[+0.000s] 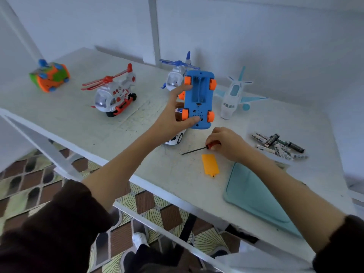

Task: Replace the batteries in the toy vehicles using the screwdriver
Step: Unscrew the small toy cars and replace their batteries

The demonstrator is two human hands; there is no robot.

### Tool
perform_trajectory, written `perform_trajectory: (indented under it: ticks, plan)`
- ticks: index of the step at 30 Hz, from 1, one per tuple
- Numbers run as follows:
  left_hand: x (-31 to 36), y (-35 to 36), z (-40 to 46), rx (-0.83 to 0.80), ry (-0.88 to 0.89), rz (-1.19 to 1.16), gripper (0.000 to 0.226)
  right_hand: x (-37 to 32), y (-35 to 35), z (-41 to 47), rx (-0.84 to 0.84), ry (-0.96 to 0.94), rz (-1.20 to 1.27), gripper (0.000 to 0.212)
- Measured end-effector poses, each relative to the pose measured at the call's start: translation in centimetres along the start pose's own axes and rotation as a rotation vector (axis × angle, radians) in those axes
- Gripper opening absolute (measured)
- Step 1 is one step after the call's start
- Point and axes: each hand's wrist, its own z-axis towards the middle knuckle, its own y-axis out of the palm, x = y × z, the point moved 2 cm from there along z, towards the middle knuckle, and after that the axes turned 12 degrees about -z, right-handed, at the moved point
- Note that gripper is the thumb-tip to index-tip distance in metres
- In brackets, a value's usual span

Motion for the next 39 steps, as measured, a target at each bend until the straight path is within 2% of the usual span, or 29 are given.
perform_trajectory:
  ticks: [6,9,12,14,23,29,33,39]
  plan:
    - [-0.6,0.7,-0.1,-0.032,0.007,-0.019,0.059,-0.4,0.0,0.0,0.006,0.009,0.007,0.028]
    - [-0.9,1.3,0.4,-0.039,0.04,-0.003,0.059,0.0,-1.2,-1.3,0.146,0.009,0.074,0.028]
    - [-1.0,3.1,0.9,-0.087,0.085,-0.004,0.061,1.1,-2.7,-4.5,0.332,-0.064,0.164,0.018]
    - [-1.0,4.7,1.2,-0.111,0.112,0.005,0.061,2.2,-3.3,-7.0,0.367,-0.038,0.216,0.016]
    - [-1.6,12.4,1.9,-0.335,0.128,-0.1,0.061,5.8,-2.1,-17.4,0.22,0.317,0.179,0.019]
    - [-2.5,13.9,2.3,-0.386,0.114,-0.133,0.061,5.9,0.1,-18.4,0.151,0.49,0.104,0.037]
    - [-2.6,13.9,2.3,-0.404,0.11,-0.137,0.06,5.1,0.9,-17.7,0.121,0.525,0.074,0.037]
    - [-2.5,14.0,1.9,-0.381,0.132,-0.119,0.061,3.8,0.2,-17.1,0.204,0.4,0.097,0.036]
